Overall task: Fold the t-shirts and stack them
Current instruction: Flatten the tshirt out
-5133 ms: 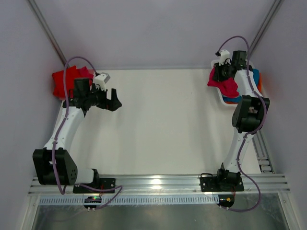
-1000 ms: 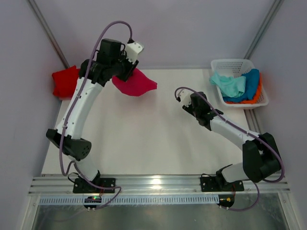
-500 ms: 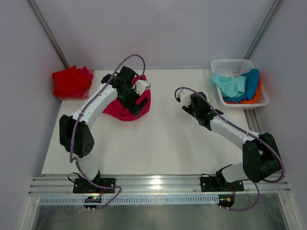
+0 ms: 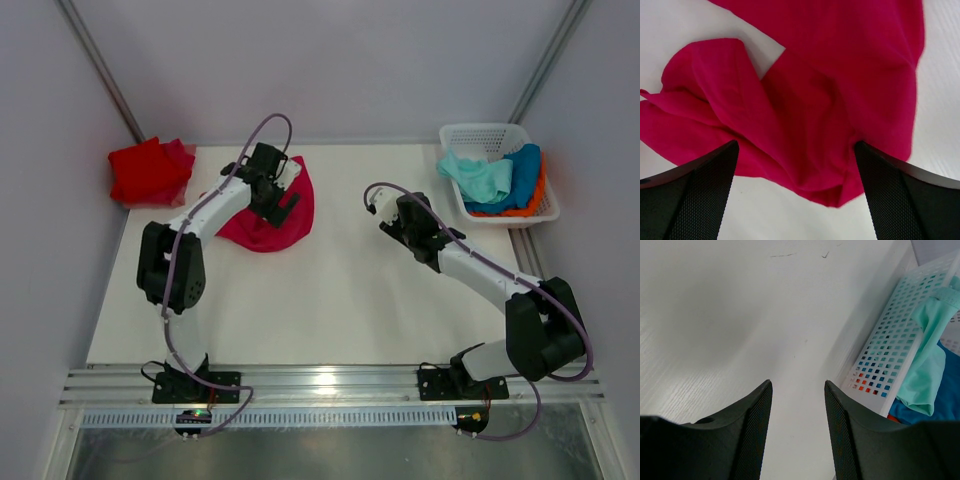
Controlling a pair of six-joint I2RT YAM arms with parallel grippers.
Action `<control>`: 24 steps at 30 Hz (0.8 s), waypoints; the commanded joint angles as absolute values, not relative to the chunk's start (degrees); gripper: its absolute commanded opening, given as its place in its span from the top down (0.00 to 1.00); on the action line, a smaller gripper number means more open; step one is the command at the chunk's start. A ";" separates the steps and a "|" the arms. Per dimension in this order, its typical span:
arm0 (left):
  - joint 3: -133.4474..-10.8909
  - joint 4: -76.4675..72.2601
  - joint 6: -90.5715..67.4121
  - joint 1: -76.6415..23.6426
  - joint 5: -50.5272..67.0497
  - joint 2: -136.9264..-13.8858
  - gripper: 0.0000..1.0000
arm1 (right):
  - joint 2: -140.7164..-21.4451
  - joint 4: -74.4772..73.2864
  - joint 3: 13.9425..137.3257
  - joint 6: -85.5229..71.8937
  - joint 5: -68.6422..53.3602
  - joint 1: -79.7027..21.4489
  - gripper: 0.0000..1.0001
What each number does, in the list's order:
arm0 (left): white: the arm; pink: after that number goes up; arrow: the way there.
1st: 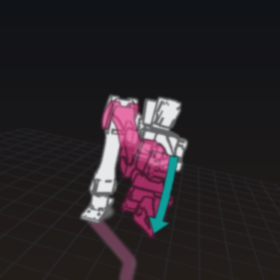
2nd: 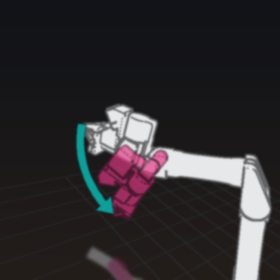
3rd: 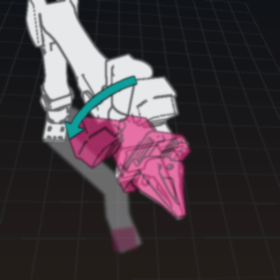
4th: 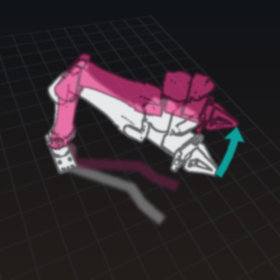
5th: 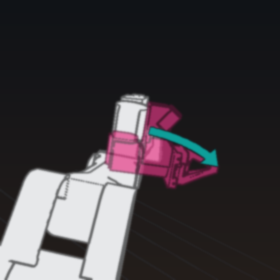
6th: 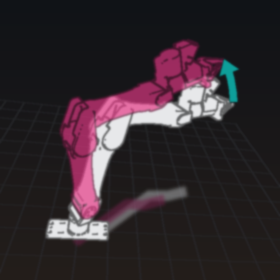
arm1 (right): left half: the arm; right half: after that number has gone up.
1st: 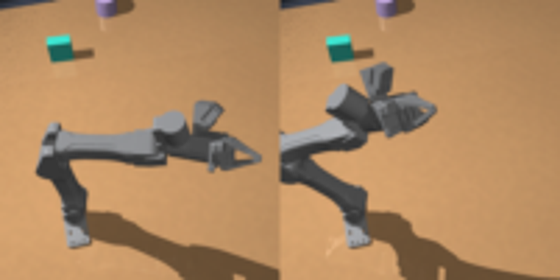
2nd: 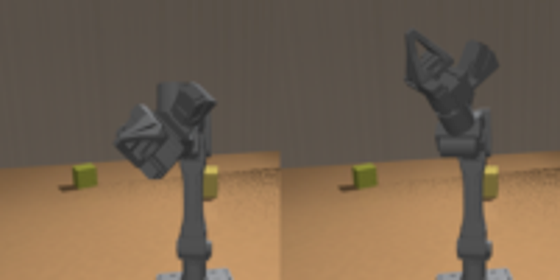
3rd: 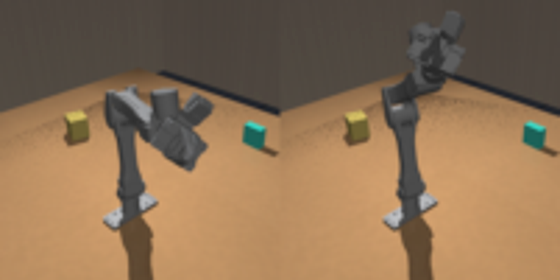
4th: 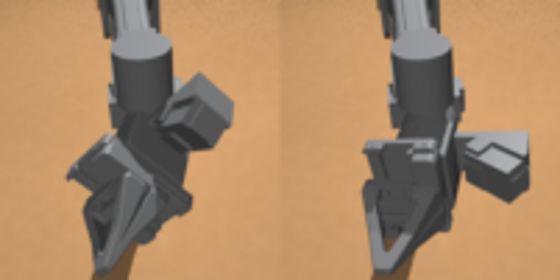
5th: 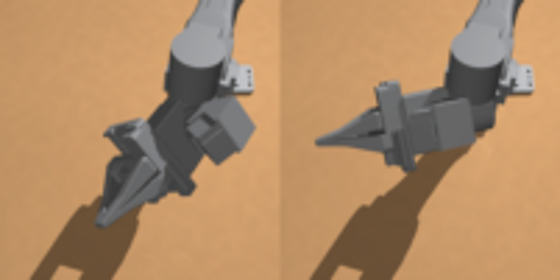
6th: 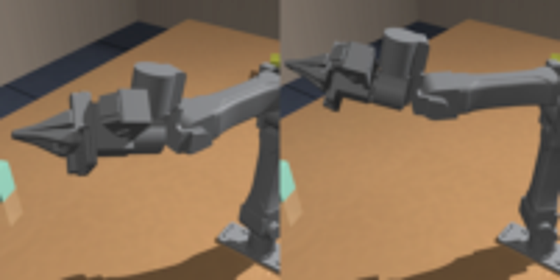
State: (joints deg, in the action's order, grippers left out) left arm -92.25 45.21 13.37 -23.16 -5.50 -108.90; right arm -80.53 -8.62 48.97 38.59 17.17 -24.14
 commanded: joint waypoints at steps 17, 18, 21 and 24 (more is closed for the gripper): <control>-95.80 30.85 0.44 -2.11 4.74 -118.56 0.01 | -79.71 -7.91 50.18 37.36 16.08 -24.08 0.49; -95.80 30.85 0.53 -2.11 5.18 -118.91 0.01 | -79.80 -8.08 50.27 37.35 16.08 -24.08 0.50; -95.98 30.32 0.53 -2.11 6.50 -120.06 0.01 | -80.07 -8.17 50.27 37.27 16.08 -24.08 0.50; -97.11 30.24 0.53 -2.11 6.59 -120.41 0.01 | -80.16 -8.09 50.19 37.27 16.26 -24.08 0.49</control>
